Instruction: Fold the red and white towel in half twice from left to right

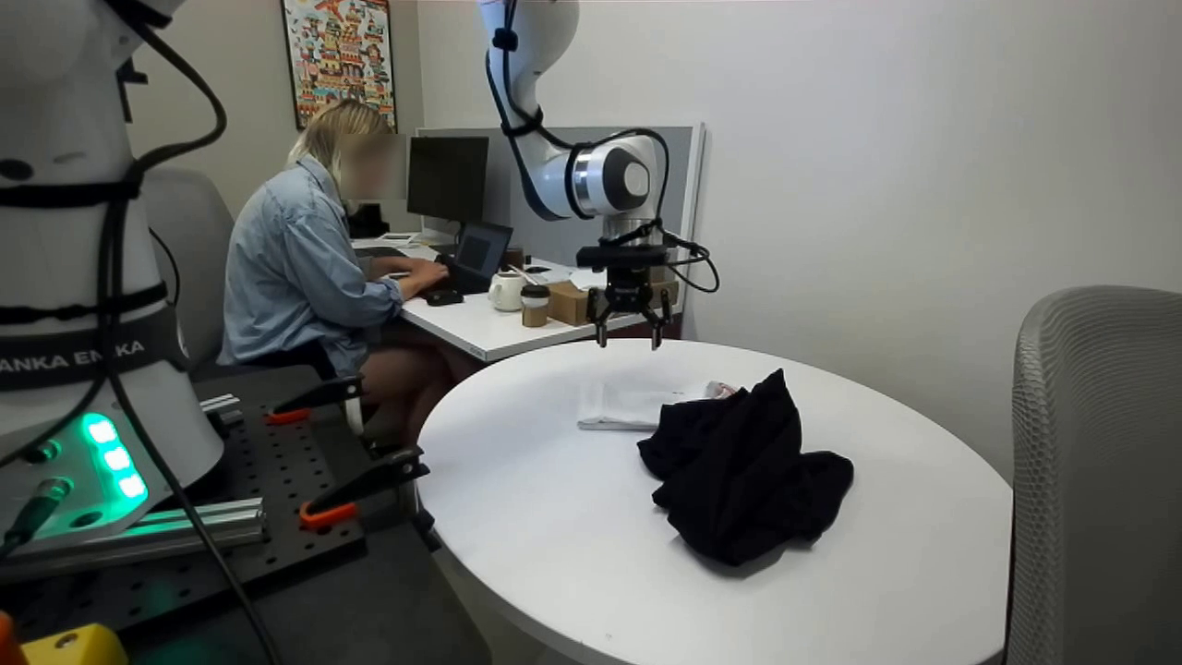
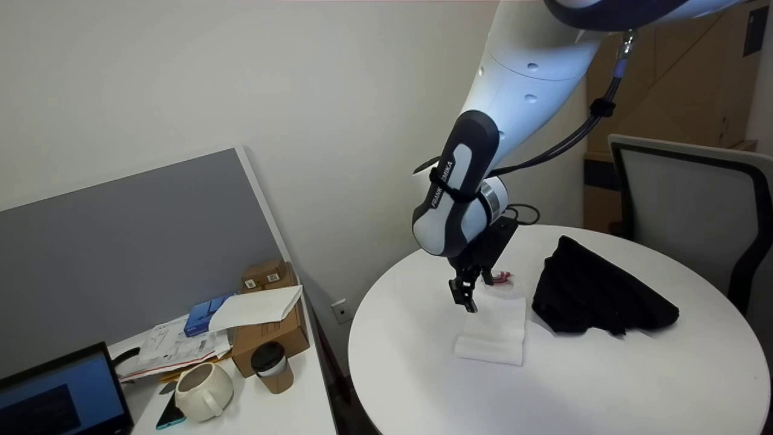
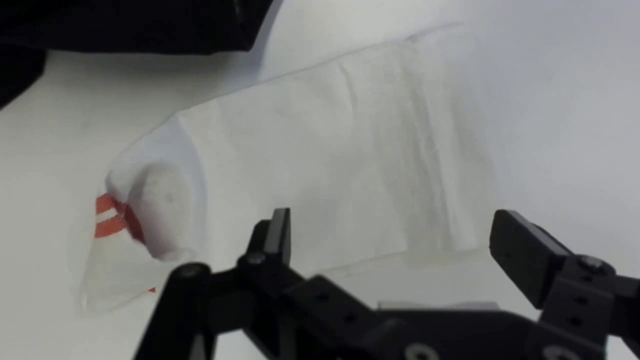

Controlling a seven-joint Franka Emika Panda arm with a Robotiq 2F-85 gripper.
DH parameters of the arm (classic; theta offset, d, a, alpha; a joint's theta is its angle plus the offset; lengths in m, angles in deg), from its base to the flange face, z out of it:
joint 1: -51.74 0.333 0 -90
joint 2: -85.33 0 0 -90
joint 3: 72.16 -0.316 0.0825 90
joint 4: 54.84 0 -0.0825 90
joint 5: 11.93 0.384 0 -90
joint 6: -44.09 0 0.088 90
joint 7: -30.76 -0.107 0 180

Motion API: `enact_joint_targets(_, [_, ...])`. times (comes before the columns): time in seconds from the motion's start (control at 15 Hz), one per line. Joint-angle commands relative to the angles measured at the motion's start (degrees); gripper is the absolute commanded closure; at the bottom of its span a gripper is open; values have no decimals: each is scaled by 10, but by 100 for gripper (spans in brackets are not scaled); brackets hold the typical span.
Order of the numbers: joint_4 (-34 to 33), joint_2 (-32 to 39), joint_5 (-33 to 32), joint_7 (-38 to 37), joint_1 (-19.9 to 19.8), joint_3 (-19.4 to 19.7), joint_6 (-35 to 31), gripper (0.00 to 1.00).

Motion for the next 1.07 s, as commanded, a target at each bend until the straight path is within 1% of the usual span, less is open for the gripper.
enact_joint_targets(0.0, [92, -37, -27, -52, 29, 24, -54, 0])
enact_joint_targets(0.2, [126, -30, -60, -94, 60, 46, -82, 0])
enact_joint_targets(0.47, [135, -2, -117, -161, 109, 88, -119, 0])
enact_joint_targets(0.6, [136, 8, -131, -175, 123, 99, -128, 0])
enact_joint_targets(0.73, [134, 17, -132, -180, 131, 103, -129, 0])
enact_joint_targets(1.0, [125, 30, -122, -170, 131, 97, -121, 0])
